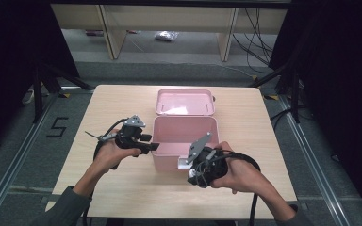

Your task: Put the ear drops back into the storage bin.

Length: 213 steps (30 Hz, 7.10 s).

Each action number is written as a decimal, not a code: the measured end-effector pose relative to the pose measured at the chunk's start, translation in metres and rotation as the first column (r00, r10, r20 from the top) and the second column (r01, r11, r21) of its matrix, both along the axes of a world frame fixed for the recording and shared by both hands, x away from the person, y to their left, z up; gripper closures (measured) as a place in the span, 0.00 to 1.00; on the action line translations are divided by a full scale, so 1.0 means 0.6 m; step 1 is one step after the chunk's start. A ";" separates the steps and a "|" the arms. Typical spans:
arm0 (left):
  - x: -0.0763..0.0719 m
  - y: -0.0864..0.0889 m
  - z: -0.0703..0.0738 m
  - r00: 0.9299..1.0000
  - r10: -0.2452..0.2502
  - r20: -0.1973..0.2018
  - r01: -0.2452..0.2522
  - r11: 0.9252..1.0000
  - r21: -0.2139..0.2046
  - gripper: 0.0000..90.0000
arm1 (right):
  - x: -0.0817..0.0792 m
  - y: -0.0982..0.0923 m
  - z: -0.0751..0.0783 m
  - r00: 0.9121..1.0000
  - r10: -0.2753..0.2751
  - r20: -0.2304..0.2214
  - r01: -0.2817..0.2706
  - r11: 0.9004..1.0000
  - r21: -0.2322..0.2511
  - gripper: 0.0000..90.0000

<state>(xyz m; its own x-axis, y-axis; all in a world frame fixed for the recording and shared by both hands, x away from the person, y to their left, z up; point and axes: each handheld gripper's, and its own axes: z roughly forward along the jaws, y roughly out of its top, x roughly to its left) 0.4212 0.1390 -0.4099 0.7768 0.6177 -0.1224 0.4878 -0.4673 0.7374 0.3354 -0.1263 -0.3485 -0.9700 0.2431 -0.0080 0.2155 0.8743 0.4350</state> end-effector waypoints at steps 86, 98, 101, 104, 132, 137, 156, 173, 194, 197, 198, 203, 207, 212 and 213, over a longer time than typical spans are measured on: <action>-0.001 0.000 -0.001 1.000 0.009 -0.022 -0.009 1.000 -0.005 0.56 | 0.199 -0.001 -0.048 0.973 -0.232 -0.019 0.225 0.958 -0.178 0.67; -0.001 0.000 -0.001 1.000 0.010 -0.023 -0.010 1.000 -0.005 0.56 | 0.208 -0.004 -0.068 0.968 -0.247 -0.032 0.237 0.952 -0.192 0.67; -0.001 0.000 -0.001 1.000 0.010 -0.023 -0.010 1.000 -0.004 0.56 | 0.209 -0.005 -0.072 0.968 -0.249 -0.032 0.239 0.953 -0.189 0.67; -0.002 0.000 -0.001 1.000 0.010 -0.024 -0.010 1.000 -0.003 0.56 | 0.209 -0.005 -0.075 0.967 -0.251 -0.033 0.241 0.952 -0.189 0.67; -0.002 -0.001 0.000 1.000 0.013 -0.020 -0.013 1.000 0.001 0.56 | 0.209 -0.002 -0.095 0.970 -0.241 -0.040 0.227 0.950 -0.213 0.67; -0.002 0.000 0.000 1.000 0.012 -0.025 -0.012 1.000 -0.002 0.56 | 0.209 0.008 -0.099 0.971 -0.233 -0.046 0.218 0.951 -0.220 0.67; -0.002 -0.001 0.000 1.000 0.013 -0.024 -0.013 1.000 -0.001 0.56 | 0.213 0.011 -0.117 0.968 -0.244 -0.059 0.224 0.946 -0.235 0.67; -0.002 -0.002 0.000 1.000 0.016 -0.015 -0.016 1.000 -0.001 0.56 | 0.215 0.005 -0.123 0.971 -0.227 -0.076 0.207 0.956 -0.209 0.67; -0.001 0.000 0.000 1.000 0.010 -0.020 -0.010 1.000 -0.003 0.55 | 0.214 -0.030 -0.025 0.951 -0.308 -0.037 0.309 0.951 0.024 0.47; -0.001 0.000 0.000 1.000 0.009 -0.019 -0.009 1.000 -0.003 0.56 | 0.218 -0.041 -0.020 0.941 -0.338 -0.022 0.338 0.940 0.048 0.47; -0.001 0.000 0.000 1.000 0.009 -0.019 -0.009 1.000 -0.003 0.56 | 0.219 -0.044 -0.020 0.938 -0.346 -0.019 0.347 0.936 0.061 0.47; -0.001 -0.002 -0.001 1.000 0.013 -0.013 -0.014 1.000 -0.003 0.55 | 0.225 -0.060 -0.012 0.918 -0.395 -0.012 0.394 0.911 0.126 0.47; -0.001 -0.001 0.000 1.000 0.013 -0.009 -0.013 1.000 -0.001 0.55 | 0.233 -0.075 -0.004 0.899 -0.439 0.004 0.432 0.886 0.167 0.47; -0.002 -0.002 0.000 1.000 0.009 -0.014 -0.009 1.000 -0.003 0.55 | 0.245 -0.096 -0.002 0.851 -0.524 0.009 0.511 0.834 0.208 0.46; -0.002 -0.001 -0.001 1.000 0.011 -0.012 -0.011 1.000 -0.002 0.55 | 0.250 -0.101 -0.003 0.846 -0.532 0.021 0.515 0.827 0.225 0.46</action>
